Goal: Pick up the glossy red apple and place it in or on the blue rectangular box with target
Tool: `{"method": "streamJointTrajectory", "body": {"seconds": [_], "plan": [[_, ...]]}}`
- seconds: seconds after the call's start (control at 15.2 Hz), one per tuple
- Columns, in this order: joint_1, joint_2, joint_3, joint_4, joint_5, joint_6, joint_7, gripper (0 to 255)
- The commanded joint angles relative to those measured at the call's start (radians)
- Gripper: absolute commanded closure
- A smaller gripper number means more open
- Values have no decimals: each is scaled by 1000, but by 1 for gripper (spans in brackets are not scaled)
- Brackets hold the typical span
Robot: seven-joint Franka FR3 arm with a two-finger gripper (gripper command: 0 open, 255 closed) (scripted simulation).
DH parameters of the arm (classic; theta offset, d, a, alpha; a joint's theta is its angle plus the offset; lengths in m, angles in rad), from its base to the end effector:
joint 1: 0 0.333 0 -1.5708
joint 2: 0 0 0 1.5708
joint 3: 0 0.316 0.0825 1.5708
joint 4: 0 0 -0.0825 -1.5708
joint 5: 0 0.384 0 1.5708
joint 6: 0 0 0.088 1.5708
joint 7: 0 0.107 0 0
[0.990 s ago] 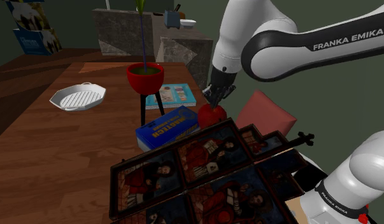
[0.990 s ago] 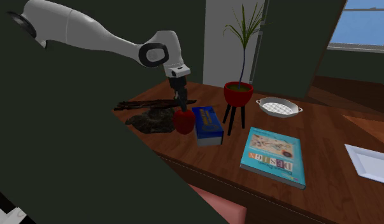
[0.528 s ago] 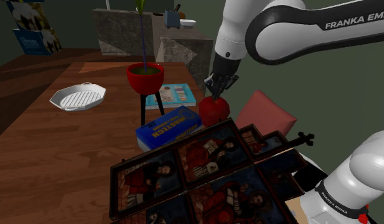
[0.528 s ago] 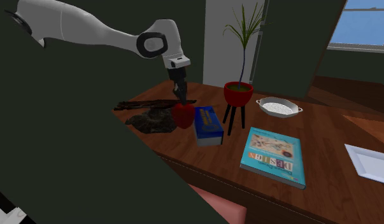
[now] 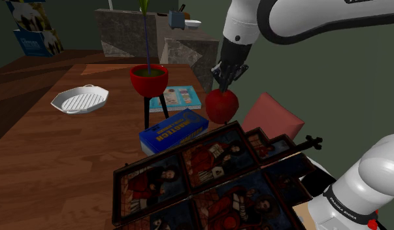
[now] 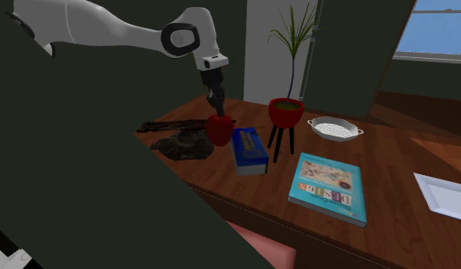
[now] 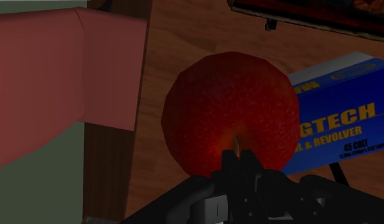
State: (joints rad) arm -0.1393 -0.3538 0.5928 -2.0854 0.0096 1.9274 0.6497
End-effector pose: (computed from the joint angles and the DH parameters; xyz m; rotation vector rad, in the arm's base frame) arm 0.4198 0.2393 0.5588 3.0187 -0.3251 0.3267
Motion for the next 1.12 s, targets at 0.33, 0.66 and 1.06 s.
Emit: {"method": "streamJointTrajectory", "body": {"seconds": [0.33, 0.66, 1.06], "plan": [[-28, 173, 80, 249, -94, -109, 85, 255], [13, 444, 176, 570, -283, -251, 217, 255], [223, 752, 174, 989, -508, -456, 296, 255]]}}
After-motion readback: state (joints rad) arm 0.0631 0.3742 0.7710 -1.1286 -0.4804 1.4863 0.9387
